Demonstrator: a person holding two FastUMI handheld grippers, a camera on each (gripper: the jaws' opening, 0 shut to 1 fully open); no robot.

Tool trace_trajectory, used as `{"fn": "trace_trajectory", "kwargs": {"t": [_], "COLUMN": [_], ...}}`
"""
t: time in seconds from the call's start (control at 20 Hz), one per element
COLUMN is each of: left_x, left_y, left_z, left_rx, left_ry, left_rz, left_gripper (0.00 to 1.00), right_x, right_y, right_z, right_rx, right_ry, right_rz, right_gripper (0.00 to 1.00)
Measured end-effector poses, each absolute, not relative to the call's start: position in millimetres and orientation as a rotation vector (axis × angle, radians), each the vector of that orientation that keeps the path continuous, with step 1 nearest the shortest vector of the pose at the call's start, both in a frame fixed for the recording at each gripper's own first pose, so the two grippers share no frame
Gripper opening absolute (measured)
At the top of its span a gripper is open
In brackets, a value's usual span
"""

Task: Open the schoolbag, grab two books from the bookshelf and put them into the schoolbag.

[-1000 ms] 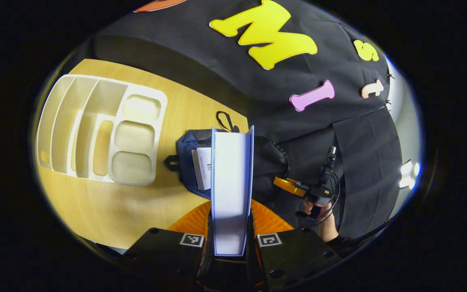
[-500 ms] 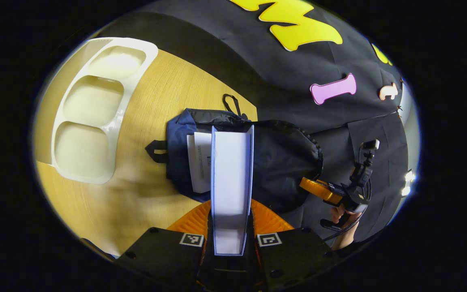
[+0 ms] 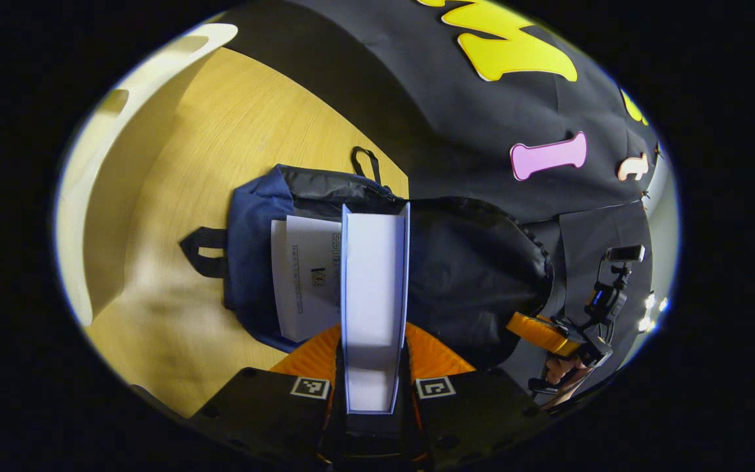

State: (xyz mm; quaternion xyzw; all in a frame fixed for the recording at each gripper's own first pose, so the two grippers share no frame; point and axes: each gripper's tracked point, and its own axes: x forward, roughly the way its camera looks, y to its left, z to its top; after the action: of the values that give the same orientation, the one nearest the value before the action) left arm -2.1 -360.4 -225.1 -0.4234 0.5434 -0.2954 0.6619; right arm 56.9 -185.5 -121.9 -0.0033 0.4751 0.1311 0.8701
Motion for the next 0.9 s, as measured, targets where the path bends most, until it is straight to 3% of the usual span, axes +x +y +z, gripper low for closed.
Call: {"fn": "trace_trajectory", "kwargs": {"t": [0.45, 0.65, 0.75, 0.9], "left_x": [16.8, 22.9, 19.8, 18.8], "left_y": [-410.1, -434.9, -442.2, -437.2], "left_z": [-257.7, -269.0, -282.9, -310.2], "left_rx": [-1.147, -1.155, -1.108, -0.96], "left_ry": [1.179, 1.178, 1.225, 1.297], "left_rz": [-0.716, -0.754, -0.736, -0.655], "left_gripper": [0.34, 0.34, 0.39, 0.53], "right_x": [59.9, 57.1, 53.6, 52.6], "right_y": [-151.7, -142.3, -138.9, -139.2], "right_z": [-100.1, -102.5, -107.5, -112.2], "right_rx": [-0.056, -0.073, -0.074, -0.074], "right_ry": [0.968, 0.981, 0.995, 1.01], "right_rz": [0.311, 0.32, 0.327, 0.326], "right_gripper": [0.03, 0.0, 0.0, 0.0]}}
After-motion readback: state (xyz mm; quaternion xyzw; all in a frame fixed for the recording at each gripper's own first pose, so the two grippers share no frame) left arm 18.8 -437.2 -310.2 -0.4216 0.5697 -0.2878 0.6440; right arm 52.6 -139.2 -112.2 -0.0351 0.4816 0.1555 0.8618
